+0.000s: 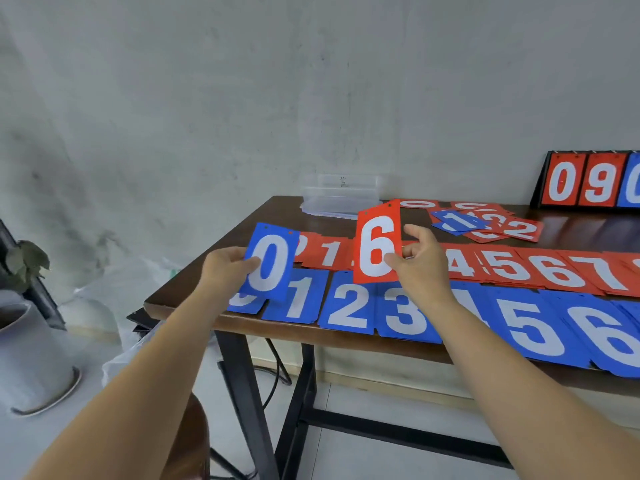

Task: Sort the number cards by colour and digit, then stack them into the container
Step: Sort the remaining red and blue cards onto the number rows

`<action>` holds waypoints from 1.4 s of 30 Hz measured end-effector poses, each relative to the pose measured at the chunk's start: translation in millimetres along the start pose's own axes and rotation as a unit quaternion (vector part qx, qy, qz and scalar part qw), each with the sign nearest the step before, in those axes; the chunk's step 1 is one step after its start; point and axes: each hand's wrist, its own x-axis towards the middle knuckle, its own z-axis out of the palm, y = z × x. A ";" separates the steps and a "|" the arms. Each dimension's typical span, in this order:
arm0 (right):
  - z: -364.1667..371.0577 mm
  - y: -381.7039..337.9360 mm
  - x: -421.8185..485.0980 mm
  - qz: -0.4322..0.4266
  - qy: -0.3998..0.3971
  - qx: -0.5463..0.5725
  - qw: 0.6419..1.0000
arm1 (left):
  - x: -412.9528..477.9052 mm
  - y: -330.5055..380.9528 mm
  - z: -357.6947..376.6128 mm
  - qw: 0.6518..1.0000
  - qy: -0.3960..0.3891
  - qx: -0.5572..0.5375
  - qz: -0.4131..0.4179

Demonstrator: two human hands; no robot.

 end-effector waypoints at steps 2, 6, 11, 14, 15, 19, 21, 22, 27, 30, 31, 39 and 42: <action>1.6 -0.5 -2.1 0.002 -0.002 -0.009 1.000 | 5.9 -13.5 -17.1 0.999 0.023 0.025 -0.009; 4.4 -1.7 -6.2 0.009 -0.007 -0.007 1.000 | 11.3 -30.0 -28.9 0.992 0.044 0.115 0.000; 1.5 0.4 -10.0 0.019 -0.003 -0.001 1.000 | 13.1 -39.0 -21.2 0.967 0.060 0.242 0.048; -5.0 2.0 -11.0 0.021 0.004 -0.006 1.000 | 11.7 -44.2 -13.8 0.952 0.068 0.298 0.033; -7.7 2.5 -11.2 0.022 0.005 -0.006 1.000 | 11.6 -46.4 -12.5 0.945 0.070 0.319 0.028; -17.9 4.3 -12.6 0.027 0.014 -0.002 1.000 | 14.2 -51.9 -10.6 0.925 0.076 0.372 0.023; -23.6 6.0 -11.7 0.032 0.022 -0.006 0.999 | 14.6 -49.5 -8.0 0.919 0.076 0.385 0.030; -26.7 7.4 -11.2 0.037 0.026 -0.008 0.999 | 14.8 -48.0 -5.8 0.919 0.076 0.386 0.034; -48.6 17.0 -5.0 0.056 0.045 -0.016 0.997 | 14.1 -32.5 16.9 0.933 0.051 0.351 0.064; -67.8 22.3 0.1 0.072 0.061 -0.020 0.995 | 10.3 -16.0 43.3 0.938 0.027 0.333 0.090; -74.6 24.9 1.9 0.076 0.066 -0.022 0.995 | 8.6 -10.0 53.5 0.939 0.017 0.331 0.097; -142.2 61.7 29.8 0.119 0.085 -0.043 0.988 | -3.4 38.6 151.7 0.930 -0.042 0.332 0.152; -176.7 79.3 49.1 0.143 0.094 -0.061 0.983 | -7.7 55.1 191.9 0.932 -0.066 0.318 0.161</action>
